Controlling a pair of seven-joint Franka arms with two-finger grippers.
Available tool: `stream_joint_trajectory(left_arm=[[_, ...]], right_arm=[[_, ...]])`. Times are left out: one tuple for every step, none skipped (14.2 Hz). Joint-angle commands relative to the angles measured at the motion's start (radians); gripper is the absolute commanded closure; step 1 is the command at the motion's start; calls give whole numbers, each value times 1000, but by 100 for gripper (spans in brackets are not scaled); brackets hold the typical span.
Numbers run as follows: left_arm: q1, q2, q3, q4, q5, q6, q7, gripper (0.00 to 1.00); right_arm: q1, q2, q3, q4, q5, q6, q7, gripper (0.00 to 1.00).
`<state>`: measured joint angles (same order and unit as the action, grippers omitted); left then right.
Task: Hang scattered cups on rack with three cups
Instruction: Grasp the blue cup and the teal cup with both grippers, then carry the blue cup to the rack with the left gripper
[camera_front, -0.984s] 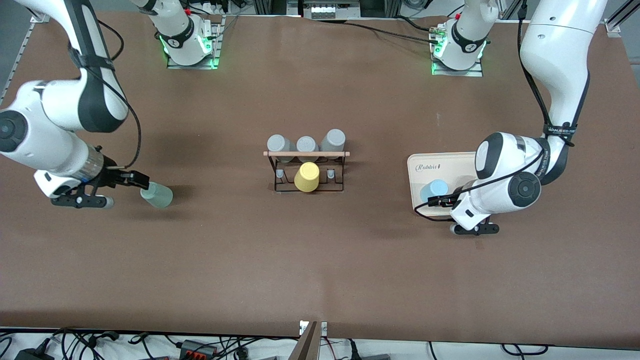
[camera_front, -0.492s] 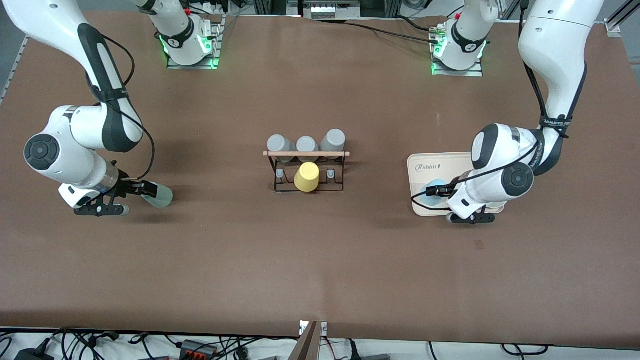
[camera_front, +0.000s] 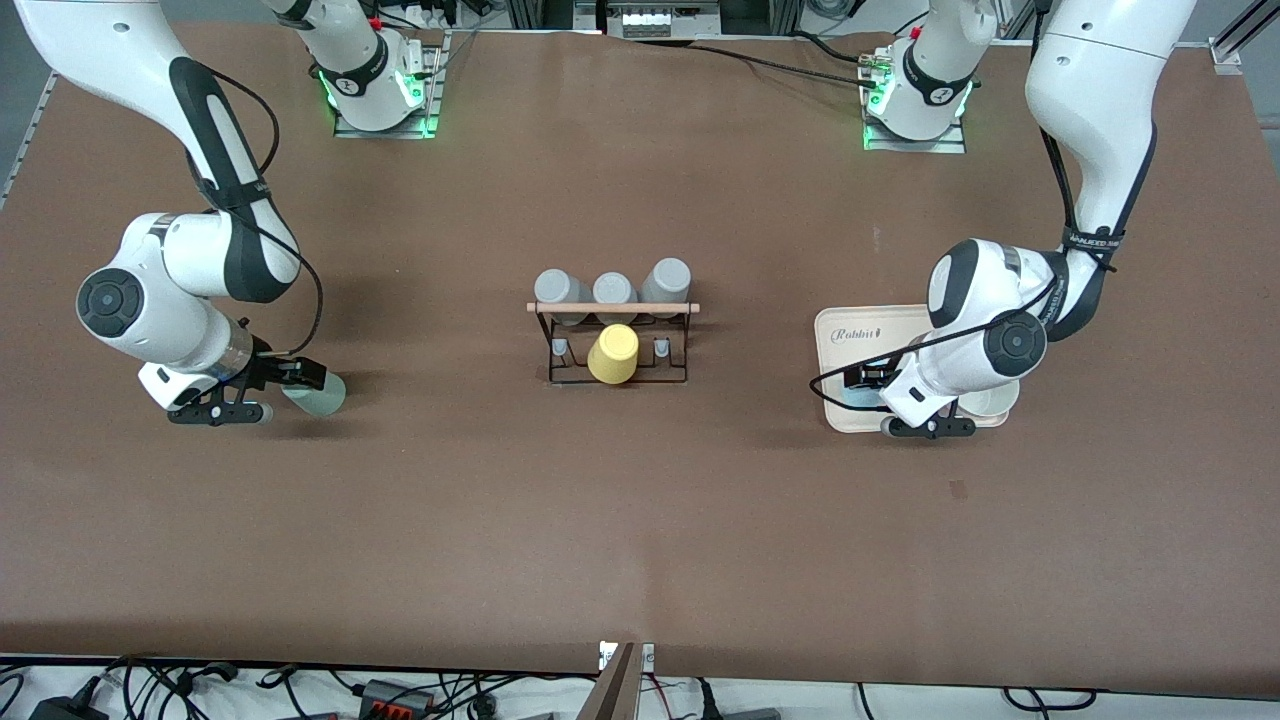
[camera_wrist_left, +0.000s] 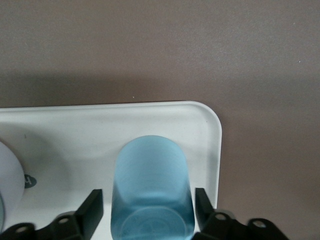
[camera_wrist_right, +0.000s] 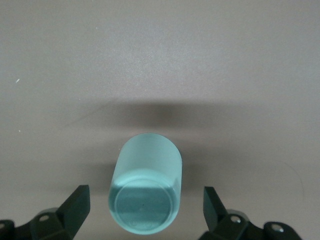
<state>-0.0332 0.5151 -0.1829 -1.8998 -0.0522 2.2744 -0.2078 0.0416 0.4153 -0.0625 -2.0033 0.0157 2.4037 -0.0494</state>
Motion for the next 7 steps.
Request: stream_joint_trajectory(left_arm=[[-4, -39, -1, -25, -8, 7, 18, 84], [-4, -50, -7, -21, -8, 7, 30, 95], [-2, -56, -39, 1, -9, 4, 34, 99], [-2, -56, -53, 33, -11, -6, 16, 99], [-4, -56, -56, 65, -14, -21, 7, 99], [-5, -58, -69, 97, -20, -44, 4, 99], [-4, -58, -105, 146, -26, -80, -4, 99]], right_arm=[[-3, 0, 7, -26, -6, 38, -17, 0], [-2, 0, 9, -25, -6, 37, -17, 0], [-2, 0, 9, -25, -6, 35, -17, 7], [-2, 0, 9, -25, -6, 35, -17, 16], [-2, 0, 10, -25, -6, 34, -17, 25], [-2, 0, 10, -25, -6, 34, -17, 32], [-2, 0, 12, -25, -8, 31, -17, 40]])
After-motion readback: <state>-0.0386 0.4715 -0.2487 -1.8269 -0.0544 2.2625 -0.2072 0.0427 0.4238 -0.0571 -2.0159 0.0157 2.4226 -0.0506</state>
